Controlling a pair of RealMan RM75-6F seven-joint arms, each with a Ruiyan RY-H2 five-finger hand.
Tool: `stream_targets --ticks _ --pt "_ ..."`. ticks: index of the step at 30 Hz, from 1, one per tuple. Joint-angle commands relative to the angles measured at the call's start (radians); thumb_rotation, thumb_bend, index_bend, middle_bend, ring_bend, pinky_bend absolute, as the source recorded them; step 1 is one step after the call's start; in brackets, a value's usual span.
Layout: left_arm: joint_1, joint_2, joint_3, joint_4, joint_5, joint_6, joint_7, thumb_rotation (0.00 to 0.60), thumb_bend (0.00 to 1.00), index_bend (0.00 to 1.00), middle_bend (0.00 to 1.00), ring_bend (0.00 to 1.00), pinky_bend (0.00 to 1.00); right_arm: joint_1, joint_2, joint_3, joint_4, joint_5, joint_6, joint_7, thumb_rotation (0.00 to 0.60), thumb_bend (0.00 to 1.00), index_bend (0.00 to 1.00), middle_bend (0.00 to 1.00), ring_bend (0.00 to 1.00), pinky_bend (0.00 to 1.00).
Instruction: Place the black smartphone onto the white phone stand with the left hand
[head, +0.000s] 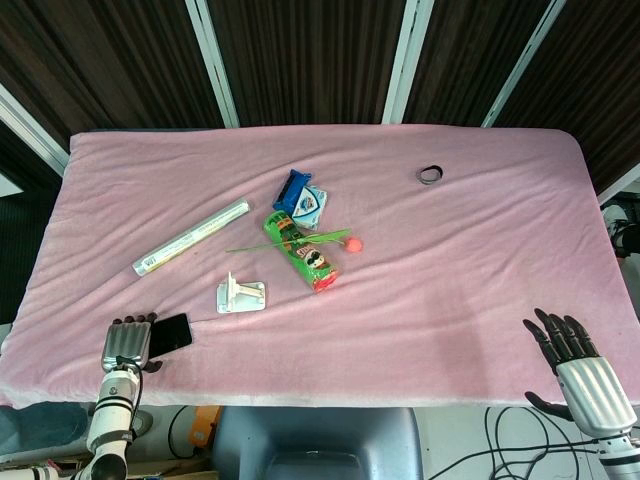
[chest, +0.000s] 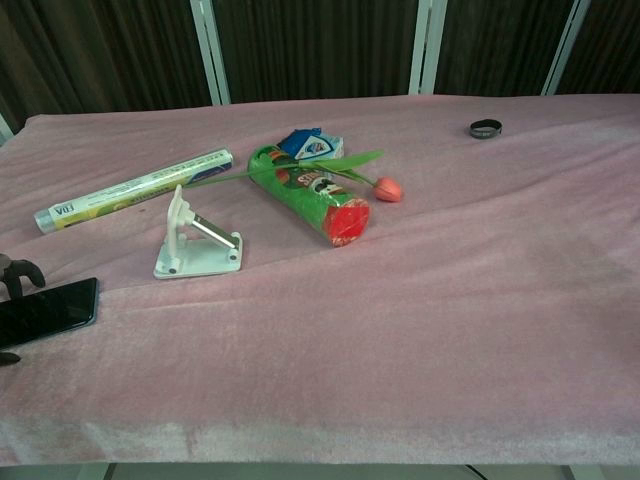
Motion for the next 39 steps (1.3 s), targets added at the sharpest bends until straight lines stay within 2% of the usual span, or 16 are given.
stream_targets --ticks 1,8,20,23,25,28,30,35,37,39 --pt "-0.006 -0.003 -0.002 0.004 -0.012 0.001 0.002 0.525 0.18 0.21 0.29 0.22 0.26 0.001 0.001 0.000 -0.001 0.000 -0.001 0.001 0.600 0.15 0.00 0.00 0.00 0.00" --pt "-0.036 -0.014 -0.002 0.014 -0.058 0.012 0.049 0.526 0.18 0.23 0.32 0.23 0.26 -0.004 -0.001 -0.001 0.000 -0.003 0.008 0.000 0.600 0.15 0.00 0.00 0.00 0.00" --pt "-0.065 -0.008 -0.007 0.025 -0.093 -0.012 0.042 0.524 0.19 0.41 0.54 0.35 0.27 -0.007 -0.002 -0.001 0.001 -0.006 0.015 0.000 0.600 0.15 0.00 0.00 0.00 0.00" --pt "-0.066 -0.004 -0.002 0.022 -0.072 -0.014 0.026 0.570 0.21 0.48 0.62 0.41 0.27 -0.006 -0.003 -0.001 0.001 -0.006 0.012 -0.002 0.600 0.15 0.00 0.00 0.00 0.00" --pt "-0.062 0.007 0.007 0.013 -0.034 -0.023 -0.001 0.599 0.24 0.53 0.67 0.45 0.27 -0.006 -0.003 -0.001 0.000 -0.005 0.012 -0.004 0.600 0.15 0.00 0.00 0.00 0.00" --pt "-0.043 0.048 0.015 -0.022 0.034 -0.065 -0.089 0.600 0.29 0.57 0.71 0.50 0.29 -0.007 -0.003 0.000 0.000 -0.005 0.015 -0.002 0.600 0.15 0.00 0.00 0.00 0.00" --pt "-0.028 0.090 0.023 -0.050 0.088 -0.094 -0.153 0.600 0.32 0.59 0.72 0.51 0.29 -0.008 -0.002 0.000 0.000 -0.004 0.015 -0.001 0.600 0.15 0.00 0.00 0.00 0.00" --pt "0.010 0.161 0.040 -0.079 0.215 -0.088 -0.266 0.600 0.34 0.60 0.73 0.52 0.29 -0.007 -0.003 0.000 -0.001 -0.003 0.013 -0.004 0.600 0.15 0.00 0.00 0.00 0.00" --pt "0.029 0.189 0.037 -0.084 0.291 -0.103 -0.361 0.600 0.34 0.60 0.73 0.52 0.29 -0.007 -0.004 0.001 -0.001 -0.002 0.012 -0.006 0.600 0.15 0.00 0.00 0.00 0.00" --pt "0.051 0.218 0.029 -0.082 0.390 -0.137 -0.510 0.600 0.34 0.60 0.74 0.53 0.29 -0.007 -0.005 0.001 -0.002 0.000 0.009 -0.009 0.600 0.15 0.00 0.00 0.00 0.00"
